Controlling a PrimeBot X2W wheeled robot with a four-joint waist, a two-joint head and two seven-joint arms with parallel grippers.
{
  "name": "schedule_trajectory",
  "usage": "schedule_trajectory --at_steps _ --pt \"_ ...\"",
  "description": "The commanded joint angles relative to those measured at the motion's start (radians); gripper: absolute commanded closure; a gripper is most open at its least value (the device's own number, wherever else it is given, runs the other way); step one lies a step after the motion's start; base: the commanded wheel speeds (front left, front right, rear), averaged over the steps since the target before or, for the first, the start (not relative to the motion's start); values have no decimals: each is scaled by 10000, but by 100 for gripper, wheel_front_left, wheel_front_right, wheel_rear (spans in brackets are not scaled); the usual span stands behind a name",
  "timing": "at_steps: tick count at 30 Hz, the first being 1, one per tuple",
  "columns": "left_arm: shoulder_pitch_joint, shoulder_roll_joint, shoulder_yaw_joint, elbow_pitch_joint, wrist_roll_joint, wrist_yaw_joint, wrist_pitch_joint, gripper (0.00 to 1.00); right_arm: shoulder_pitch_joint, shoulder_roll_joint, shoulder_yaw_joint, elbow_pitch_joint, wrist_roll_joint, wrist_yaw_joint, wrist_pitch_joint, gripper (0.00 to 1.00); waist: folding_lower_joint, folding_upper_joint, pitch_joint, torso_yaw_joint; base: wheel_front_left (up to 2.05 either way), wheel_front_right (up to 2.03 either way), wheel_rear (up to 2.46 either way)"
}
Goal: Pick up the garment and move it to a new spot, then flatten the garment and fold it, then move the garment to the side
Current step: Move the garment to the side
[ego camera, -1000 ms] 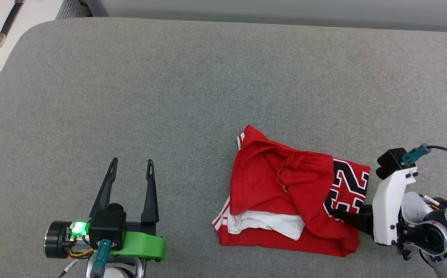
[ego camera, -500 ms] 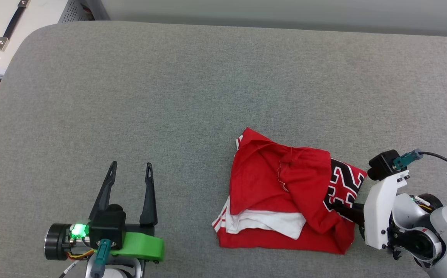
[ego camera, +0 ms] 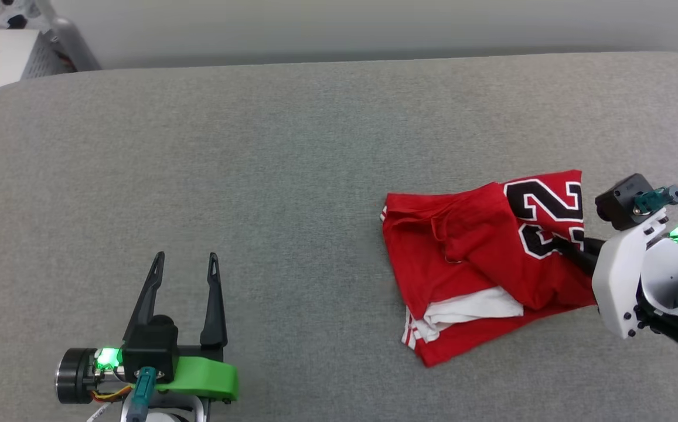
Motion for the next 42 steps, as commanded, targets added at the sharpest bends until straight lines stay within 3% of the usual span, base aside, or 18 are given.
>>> schedule_trajectory --at_steps 1,8,17,30,41,42 --pt "51 70 41 -13 -31 38 -57 0 -252 -114 45 -53 -65 -7 -142 100 -1 0 -136 -780 0 0 0" --pt "-114 125 163 -135 41 76 -57 0 -956 -517 79 192 -113 -7 -598 100 -1 0 73 -1845 0 0 0" --pt "-513 321 241 -559 233 197 -57 0 -1941 -752 -165 1507 -322 -7 -1433 100 -1 0 1164 -2361 0 0 0" --pt "-1812 548 -119 -1432 575 459 -57 0 -4160 -1626 -1057 5344 -934 -7 -2683 100 -1 0 3621 -1680 0 0 0" --pt "-2263 774 -275 -1891 556 868 -57 0 -5739 -1309 -1174 8171 -1177 -7 -3398 100 -1 0 4450 -1475 0 0 0" --pt "-2275 786 -287 -1886 545 898 -57 0 -5798 -1225 -1183 8346 -1154 -7 -3441 94 -1 0 4431 -1467 0 0 0"
